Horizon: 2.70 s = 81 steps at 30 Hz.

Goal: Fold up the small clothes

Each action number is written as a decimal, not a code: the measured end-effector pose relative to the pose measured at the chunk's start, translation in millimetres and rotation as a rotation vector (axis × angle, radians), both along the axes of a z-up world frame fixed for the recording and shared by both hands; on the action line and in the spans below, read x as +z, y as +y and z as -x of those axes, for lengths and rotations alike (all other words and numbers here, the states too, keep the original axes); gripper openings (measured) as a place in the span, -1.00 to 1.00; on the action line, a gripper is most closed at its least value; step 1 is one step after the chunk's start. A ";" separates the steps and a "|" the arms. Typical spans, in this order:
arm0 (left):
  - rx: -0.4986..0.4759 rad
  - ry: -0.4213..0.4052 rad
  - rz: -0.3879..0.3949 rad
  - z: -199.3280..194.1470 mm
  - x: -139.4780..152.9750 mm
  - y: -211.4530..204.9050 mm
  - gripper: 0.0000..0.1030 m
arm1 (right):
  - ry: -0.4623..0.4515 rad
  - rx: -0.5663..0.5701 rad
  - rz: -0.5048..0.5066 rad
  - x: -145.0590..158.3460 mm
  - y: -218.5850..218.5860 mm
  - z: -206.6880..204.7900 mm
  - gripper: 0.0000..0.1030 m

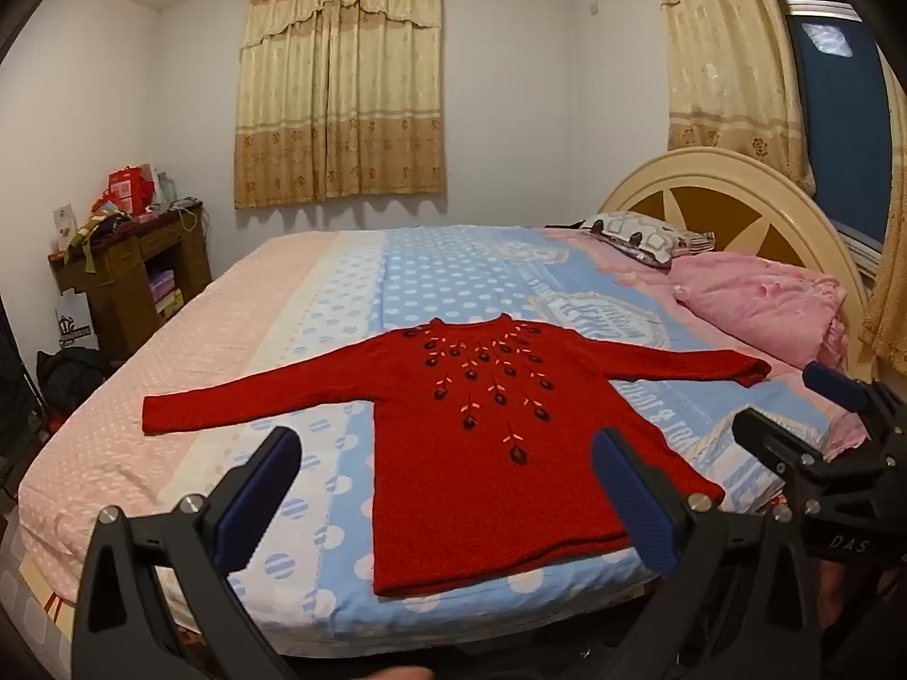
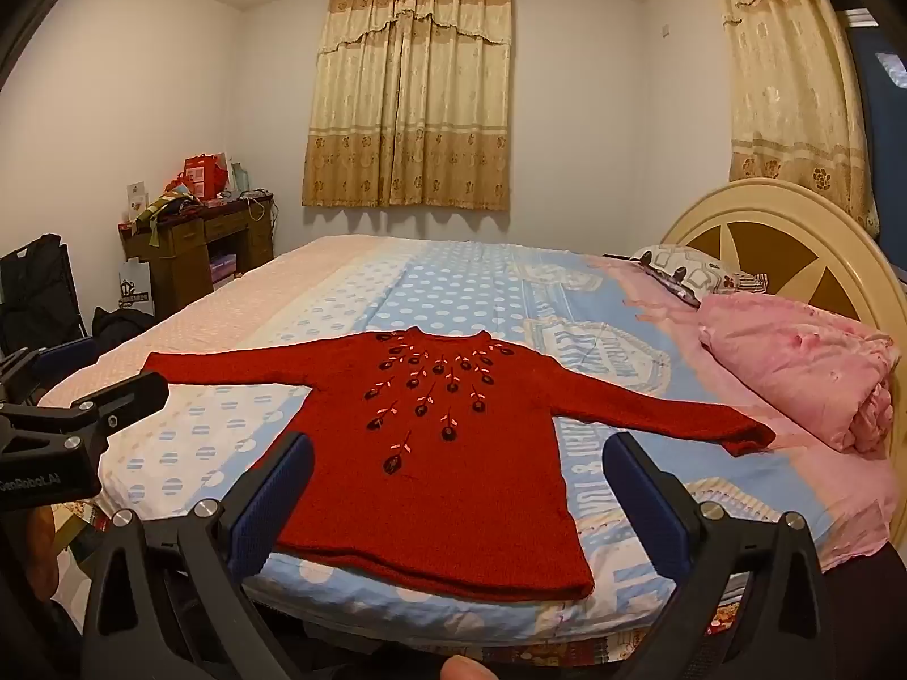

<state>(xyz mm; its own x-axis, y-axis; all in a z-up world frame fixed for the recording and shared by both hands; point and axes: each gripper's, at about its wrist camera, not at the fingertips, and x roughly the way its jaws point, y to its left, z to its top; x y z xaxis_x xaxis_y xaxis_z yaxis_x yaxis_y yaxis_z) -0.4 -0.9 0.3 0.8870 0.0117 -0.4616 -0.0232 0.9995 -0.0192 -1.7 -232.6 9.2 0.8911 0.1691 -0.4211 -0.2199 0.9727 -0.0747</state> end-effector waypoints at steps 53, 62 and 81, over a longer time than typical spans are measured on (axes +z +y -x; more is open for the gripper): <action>-0.007 0.001 0.015 0.0 -3.8 1.7 1.00 | 0.014 0.015 0.007 -12.9 5.9 0.0 0.98; -0.008 0.002 0.016 0.1 -4.0 2.0 1.00 | 0.018 0.019 0.010 -15.6 10.0 1.1 0.98; -0.009 0.003 0.016 0.2 -3.8 0.6 1.00 | 0.022 0.023 0.011 -15.8 10.3 0.5 0.98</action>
